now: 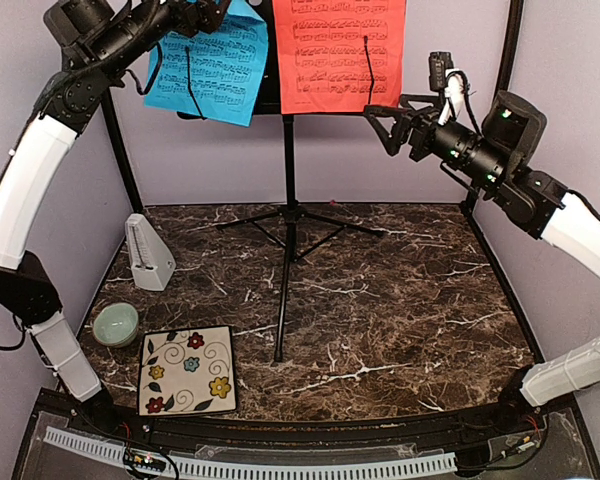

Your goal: Set up the instrument practice props

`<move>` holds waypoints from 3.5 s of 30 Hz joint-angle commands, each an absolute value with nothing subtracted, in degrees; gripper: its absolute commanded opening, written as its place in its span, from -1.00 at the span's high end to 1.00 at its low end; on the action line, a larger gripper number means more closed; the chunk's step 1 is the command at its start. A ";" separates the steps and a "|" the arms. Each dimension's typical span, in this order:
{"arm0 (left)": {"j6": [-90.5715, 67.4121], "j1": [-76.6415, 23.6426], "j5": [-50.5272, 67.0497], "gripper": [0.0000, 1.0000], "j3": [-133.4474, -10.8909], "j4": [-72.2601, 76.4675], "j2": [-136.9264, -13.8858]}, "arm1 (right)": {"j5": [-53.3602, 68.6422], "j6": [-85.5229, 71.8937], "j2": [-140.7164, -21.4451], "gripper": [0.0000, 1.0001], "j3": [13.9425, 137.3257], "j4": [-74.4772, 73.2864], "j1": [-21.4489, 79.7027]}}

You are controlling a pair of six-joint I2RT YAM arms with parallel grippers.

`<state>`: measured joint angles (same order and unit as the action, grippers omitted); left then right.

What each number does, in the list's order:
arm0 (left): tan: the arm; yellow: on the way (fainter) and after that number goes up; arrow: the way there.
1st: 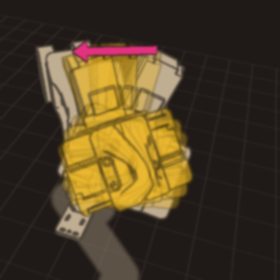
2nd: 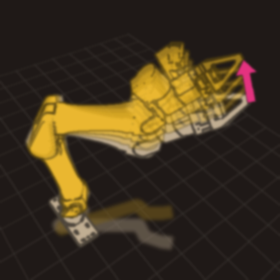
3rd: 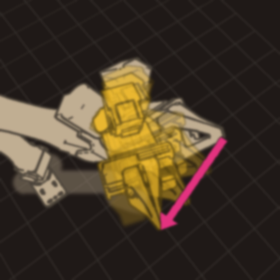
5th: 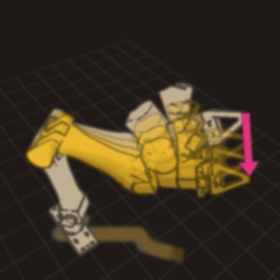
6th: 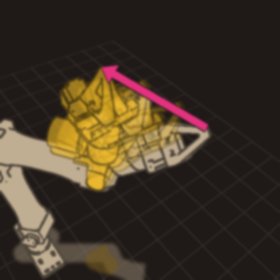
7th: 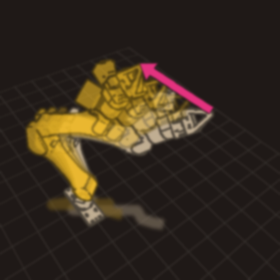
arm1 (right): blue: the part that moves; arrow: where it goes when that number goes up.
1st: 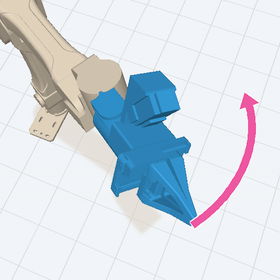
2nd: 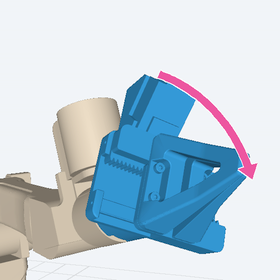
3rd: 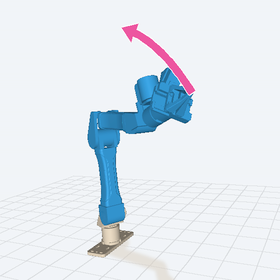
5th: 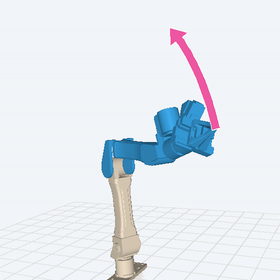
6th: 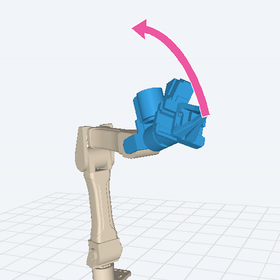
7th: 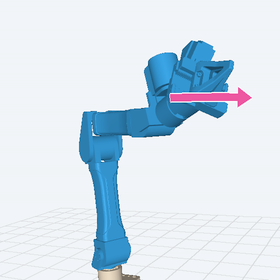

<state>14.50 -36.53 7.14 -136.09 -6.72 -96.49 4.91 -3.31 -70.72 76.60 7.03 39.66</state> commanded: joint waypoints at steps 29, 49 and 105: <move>11.84 -29.21 13.39 -0.97 -147.20 3.96 -107.73 | 6.07 -3.77 -73.17 -1.00 80.85 6.79 39.99; 18.17 -29.18 2.44 -0.97 -147.03 7.90 -107.94 | 6.63 -4.92 -73.56 -1.00 80.95 7.22 39.99; 17.01 -29.17 -5.09 -0.98 -110.37 -0.33 -77.43 | 7.94 -4.31 -70.76 -1.00 79.89 7.18 40.08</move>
<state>19.38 -29.41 -3.36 -115.28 0.84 -81.76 7.51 -4.80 -72.29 79.18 5.96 39.70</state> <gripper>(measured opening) 0.989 0.999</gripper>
